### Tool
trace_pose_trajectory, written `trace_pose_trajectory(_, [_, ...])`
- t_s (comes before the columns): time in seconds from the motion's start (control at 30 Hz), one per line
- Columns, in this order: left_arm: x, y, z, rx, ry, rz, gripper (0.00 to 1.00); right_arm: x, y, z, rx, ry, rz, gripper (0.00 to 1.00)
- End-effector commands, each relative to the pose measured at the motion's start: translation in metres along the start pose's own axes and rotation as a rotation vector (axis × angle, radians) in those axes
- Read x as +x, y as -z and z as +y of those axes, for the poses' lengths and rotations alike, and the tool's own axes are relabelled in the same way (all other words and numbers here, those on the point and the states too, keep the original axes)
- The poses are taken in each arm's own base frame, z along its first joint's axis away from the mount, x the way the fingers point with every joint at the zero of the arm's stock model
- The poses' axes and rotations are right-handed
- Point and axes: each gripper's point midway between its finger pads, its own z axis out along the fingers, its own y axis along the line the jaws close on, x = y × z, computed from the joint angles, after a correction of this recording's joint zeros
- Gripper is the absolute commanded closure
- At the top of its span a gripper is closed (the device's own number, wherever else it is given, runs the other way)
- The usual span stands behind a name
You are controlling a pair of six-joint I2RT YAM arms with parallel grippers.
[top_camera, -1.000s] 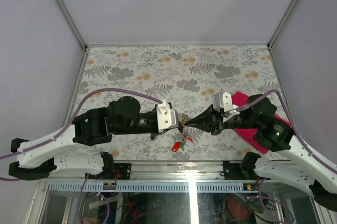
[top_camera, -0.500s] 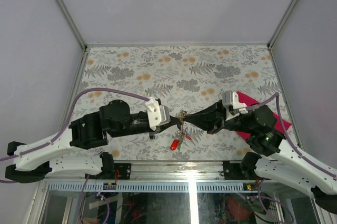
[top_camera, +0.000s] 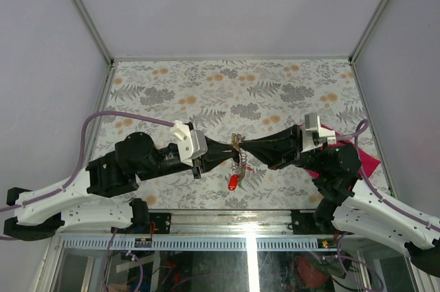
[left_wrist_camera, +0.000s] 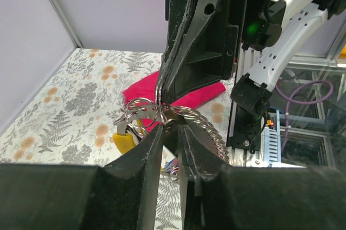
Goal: Put the keys on the keyring
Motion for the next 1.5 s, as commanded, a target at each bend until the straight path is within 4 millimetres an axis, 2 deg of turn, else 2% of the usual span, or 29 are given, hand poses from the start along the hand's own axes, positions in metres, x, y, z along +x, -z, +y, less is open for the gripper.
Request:
trace_pose_trajectory(0.0, [-0.035,0.008,0.003,-0.021,0.017,-0.142,0.80,-0.051,-0.004,0.010,-0.029,0.095,-0.149,1.00])
trace_pose_trajectory(0.13, [-0.048,0.017,0.006,-0.036,0.020,-0.188,0.78,-0.047,-0.003,0.015,-0.058,0.149,-0.083,1.00])
trace_pose_trajectory(0.3, [-0.052,0.017,0.003,-0.016,0.022,-0.213,0.76,-0.044,-0.003,0.019,-0.082,0.173,-0.043,1.00])
trace_pose_trajectory(0.53, [-0.042,0.004,-0.004,0.016,0.034,-0.197,0.75,-0.047,-0.004,0.024,-0.106,0.183,-0.043,1.00])
trace_pose_trajectory(0.87, [-0.035,-0.002,-0.014,0.066,0.064,-0.192,0.75,-0.050,-0.003,0.026,-0.115,0.186,-0.057,1.00])
trace_pose_trajectory(1.3, [-0.032,-0.005,-0.013,0.059,0.065,-0.181,0.79,-0.053,-0.004,0.034,-0.161,0.173,-0.070,1.00])
trace_pose_trajectory(1.47, [-0.029,-0.006,-0.012,0.051,0.067,-0.173,0.74,-0.057,-0.004,0.038,-0.181,0.173,-0.085,1.00])
